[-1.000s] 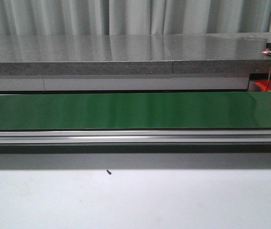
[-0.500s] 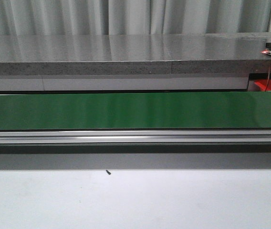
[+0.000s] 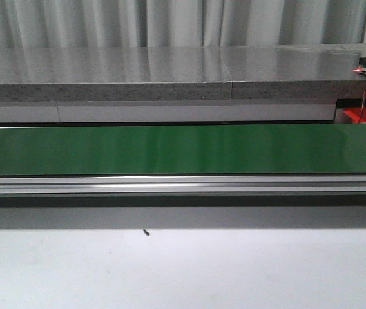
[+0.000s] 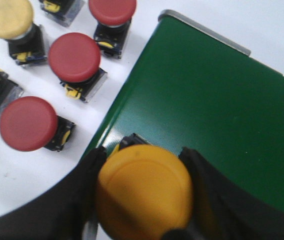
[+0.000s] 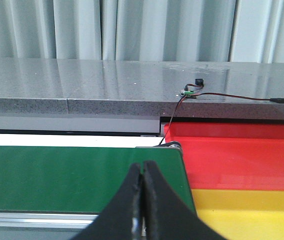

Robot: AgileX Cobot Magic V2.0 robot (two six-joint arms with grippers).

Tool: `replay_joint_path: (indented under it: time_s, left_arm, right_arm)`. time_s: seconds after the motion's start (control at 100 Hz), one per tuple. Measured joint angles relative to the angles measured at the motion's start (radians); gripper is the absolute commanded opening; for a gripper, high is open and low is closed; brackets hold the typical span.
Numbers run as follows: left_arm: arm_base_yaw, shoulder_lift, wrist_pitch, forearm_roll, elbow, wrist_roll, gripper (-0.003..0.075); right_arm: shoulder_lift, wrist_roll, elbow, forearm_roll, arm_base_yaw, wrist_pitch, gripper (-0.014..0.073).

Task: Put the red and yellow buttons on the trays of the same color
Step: 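Close the left gripper on the yellow button and lift it, then lower the yellow button onto the belt's start and open the left gripper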

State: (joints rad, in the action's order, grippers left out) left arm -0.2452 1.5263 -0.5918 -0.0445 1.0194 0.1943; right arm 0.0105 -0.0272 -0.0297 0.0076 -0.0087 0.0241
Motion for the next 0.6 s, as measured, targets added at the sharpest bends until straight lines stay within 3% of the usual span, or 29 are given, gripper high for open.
replay_joint_path:
  time_s: [0.2,0.44,0.51,0.6]
  left_arm:
    - [0.023,0.048,-0.004,-0.006,0.03,0.0,0.0159]
    - [0.027,0.05,-0.002,-0.011,0.033,0.0,0.0536]
    - [0.027,0.052,-0.002,-0.015,0.033,0.0,0.0587]
    - [0.029,0.052,0.0,-0.031,0.033,0.0,0.0589]
  right_arm:
    - [0.0,0.0,0.0,0.0,0.0,0.0,-0.0122]
    - [0.0,0.0,0.0,0.0,0.0,0.0,-0.0122]
    - [0.0,0.0,0.0,0.0,0.0,0.0,-0.0122]
    - [0.0,0.0,0.0,0.0,0.0,0.0,-0.0122]
